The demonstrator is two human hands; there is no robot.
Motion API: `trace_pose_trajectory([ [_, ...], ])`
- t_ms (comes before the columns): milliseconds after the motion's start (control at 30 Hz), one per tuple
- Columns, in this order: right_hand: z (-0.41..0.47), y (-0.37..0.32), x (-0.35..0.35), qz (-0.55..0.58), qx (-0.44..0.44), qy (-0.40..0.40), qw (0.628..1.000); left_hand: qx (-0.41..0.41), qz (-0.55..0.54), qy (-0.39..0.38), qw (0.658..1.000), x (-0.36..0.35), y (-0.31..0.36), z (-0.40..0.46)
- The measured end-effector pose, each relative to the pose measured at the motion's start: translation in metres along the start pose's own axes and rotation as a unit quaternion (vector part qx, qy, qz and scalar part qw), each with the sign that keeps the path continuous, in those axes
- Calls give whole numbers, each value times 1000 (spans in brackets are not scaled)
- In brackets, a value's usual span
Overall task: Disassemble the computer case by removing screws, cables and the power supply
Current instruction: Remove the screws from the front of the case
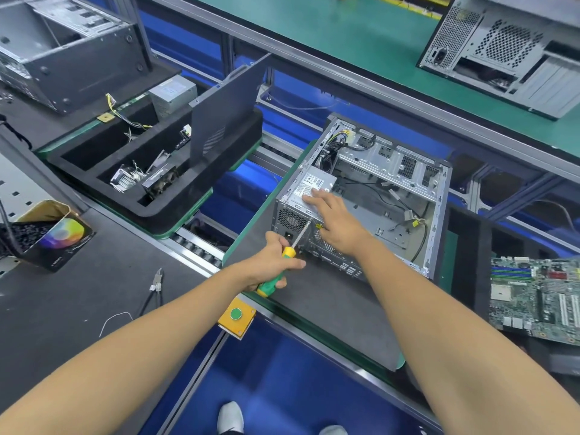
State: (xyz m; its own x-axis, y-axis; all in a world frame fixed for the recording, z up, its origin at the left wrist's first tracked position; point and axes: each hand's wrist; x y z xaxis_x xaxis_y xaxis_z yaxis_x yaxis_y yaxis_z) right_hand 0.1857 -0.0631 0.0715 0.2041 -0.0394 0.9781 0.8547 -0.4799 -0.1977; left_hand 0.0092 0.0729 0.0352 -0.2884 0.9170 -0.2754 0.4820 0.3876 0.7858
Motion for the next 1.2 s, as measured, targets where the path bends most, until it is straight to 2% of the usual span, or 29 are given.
trace_pose_trajectory([
  [233,0,-2,2,2,-2,1,1000,-92,-84,135,983,-11,-4,0],
  [467,1,0,0,-2,5,5,1000,-91,-88,142,982,-13,4,-5],
  [567,1,1,-2,-6,7,10,1000,-77,-116,124,982,-13,6,-10],
  [667,1,1,-2,-8,9,14,1000,-35,-195,74,977,-15,9,-15],
  [833,1,2,-3,-9,8,11,1000,5,-210,-20,977,-6,17,-23],
  [933,1,1,-2,-12,6,13,1000,15,-146,-9,989,-3,16,-26],
  [1067,1,1,-2,-8,3,11,1000,-47,-21,20,998,-9,16,-27],
  [1200,1,0,-1,-9,1,9,1000,-47,-2,73,996,-20,22,-25],
])
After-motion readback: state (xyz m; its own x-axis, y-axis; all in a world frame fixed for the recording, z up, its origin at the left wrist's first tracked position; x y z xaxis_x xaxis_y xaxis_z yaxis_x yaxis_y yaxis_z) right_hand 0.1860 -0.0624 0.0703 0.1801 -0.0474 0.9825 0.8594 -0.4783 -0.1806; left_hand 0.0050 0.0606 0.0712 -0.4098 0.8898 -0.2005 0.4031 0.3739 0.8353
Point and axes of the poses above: each hand's wrist, its own z-axis towards the middle knuckle, its own x-axis out of the back of the hand, y = z × x, and after that the axes turned 11 degrees about -z, right-handed
